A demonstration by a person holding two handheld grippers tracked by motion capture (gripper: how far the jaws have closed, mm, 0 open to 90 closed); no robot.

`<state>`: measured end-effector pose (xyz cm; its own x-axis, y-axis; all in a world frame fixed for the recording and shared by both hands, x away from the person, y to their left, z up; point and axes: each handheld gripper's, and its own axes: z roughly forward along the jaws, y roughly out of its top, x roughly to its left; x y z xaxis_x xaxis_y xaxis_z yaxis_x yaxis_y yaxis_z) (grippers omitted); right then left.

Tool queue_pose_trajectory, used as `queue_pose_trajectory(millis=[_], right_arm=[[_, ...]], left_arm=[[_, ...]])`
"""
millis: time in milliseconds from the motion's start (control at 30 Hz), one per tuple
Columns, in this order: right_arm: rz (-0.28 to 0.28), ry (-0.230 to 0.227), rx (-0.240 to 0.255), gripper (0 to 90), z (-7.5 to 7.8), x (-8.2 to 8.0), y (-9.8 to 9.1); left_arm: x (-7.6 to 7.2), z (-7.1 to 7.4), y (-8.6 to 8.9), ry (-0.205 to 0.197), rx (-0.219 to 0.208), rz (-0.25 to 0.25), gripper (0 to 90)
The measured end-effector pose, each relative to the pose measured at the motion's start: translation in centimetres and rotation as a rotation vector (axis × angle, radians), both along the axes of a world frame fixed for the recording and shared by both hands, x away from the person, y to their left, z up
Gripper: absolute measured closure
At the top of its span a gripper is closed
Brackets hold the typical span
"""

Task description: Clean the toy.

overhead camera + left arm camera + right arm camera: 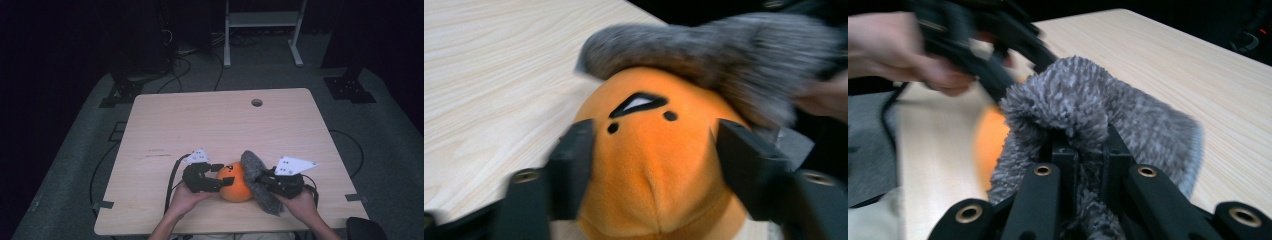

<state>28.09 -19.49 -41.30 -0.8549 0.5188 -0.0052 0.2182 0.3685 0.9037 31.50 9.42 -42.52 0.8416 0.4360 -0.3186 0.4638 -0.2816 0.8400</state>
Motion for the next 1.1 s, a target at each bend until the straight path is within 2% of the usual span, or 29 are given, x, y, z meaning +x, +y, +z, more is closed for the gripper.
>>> queue_pose_trajectory(millis=[67, 133, 167, 233, 267, 300, 400, 433, 500, 600, 633, 700, 733, 767, 800, 833, 900, 933, 1000, 1100], right_arm=[[-0.021, 0.004, 0.005, 80.7, -0.1, 0.3, -0.4], [-0.062, 0.006, 0.01, 80.7, -0.3, 0.8, -1.0], [-0.075, 0.028, 0.03, 80.7, -0.4, 1.1, -1.5], [-0.075, 0.025, 0.027, 80.7, -0.4, 0.9, -1.3], [-0.069, 0.018, 0.025, 80.7, -0.3, 0.6, -1.0], [-0.039, -0.005, 0.028, 80.7, 0.1, -0.1, 0.0], [0.001, -0.012, 0.045, 80.7, 0.4, -0.4, 0.7], [0.009, -0.025, 0.033, 80.7, 0.6, -0.3, 1.1], [-0.012, -0.017, 0.04, 80.7, 0.7, 0.2, 0.7], [-0.054, 0.018, 0.05, 80.7, 0.3, 0.8, -0.3], [-0.056, 0.024, 0.052, 80.7, 0.2, 0.8, -0.4], [-0.035, 0.04, 0.067, 80.7, 0.1, 0.4, -0.1], [-0.013, 0.034, 0.065, 80.6, 0.1, 0.1, 0.4], [-0.001, 0.021, 0.057, 80.6, 0.2, -0.1, 0.9], [0.006, 0.013, 0.054, 80.6, 0.3, -0.2, 1.2], [0.009, 0.01, 0.056, 80.6, 0.4, -0.1, 1.3], [-0.002, 0.011, 0.059, 80.6, 0.5, 0.3, 1.1], [-0.015, 0.018, 0.057, 80.6, 0.5, 0.5, 0.8], [-0.038, 0.038, 0.056, 80.8, 0.4, 0.9, 0.2], [-0.058, 0.056, 0.032, 80.8, 0.3, 0.9, -0.3]], left_arm=[[0.1, 0.0, 0.0, 0.01, 0.003, -0.003, 17.4], [0.2, -0.3, -0.1, 0.033, 0.016, -0.018, 17.5], [0.1, -0.8, -0.5, 0.036, 0.017, -0.019, 25.3], [0.1, -0.8, -0.6, 0.027, 0.013, -0.013, 34.5], [0.0, -0.6, -0.6, 0.009, 0.025, -0.005, 34.5], [-0.1, -0.4, -0.6, -0.01, 0.027, 0.009, 40.2], [-0.2, -0.3, -0.6, -0.025, 0.037, 0.025, 42.2], [-0.2, -0.4, -0.3, -0.02, 0.029, 0.03, 42.7], [-0.1, -0.5, -0.1, -0.012, 0.018, 0.024, 42.9], [-0.3, -0.5, -0.5, -0.004, -0.002, -0.004, 38.5], [-0.3, -0.5, -0.5, -0.004, -0.002, -0.004, 33.8], [-0.1, -0.7, -1.1, 0.02, -0.001, 0.001, 25.8], [-0.3, -0.7, -1.1, -0.002, 0.012, 0.007, 27.6], [-0.5, -0.6, -1.2, -0.04, 0.03, 0.009, 34.1], [-0.5, -0.6, -1.2, -0.04, 0.03, 0.009, 38.7], [-1.1, -0.2, -1.2, -0.099, 0.058, 0.003, 41.1], [-1.3, 0.2, -1.1, -0.135, 0.065, 0.012, 43.1], [-1.3, 0.3, -1.0, -0.14, 0.059, 0.017, 43.2], [-1.2, 0.2, -0.8, -0.131, 0.05, 0.014, 41.8], [-0.8, -0.6, -0.8, -0.062, 0.015, 0.022, 28.6]])
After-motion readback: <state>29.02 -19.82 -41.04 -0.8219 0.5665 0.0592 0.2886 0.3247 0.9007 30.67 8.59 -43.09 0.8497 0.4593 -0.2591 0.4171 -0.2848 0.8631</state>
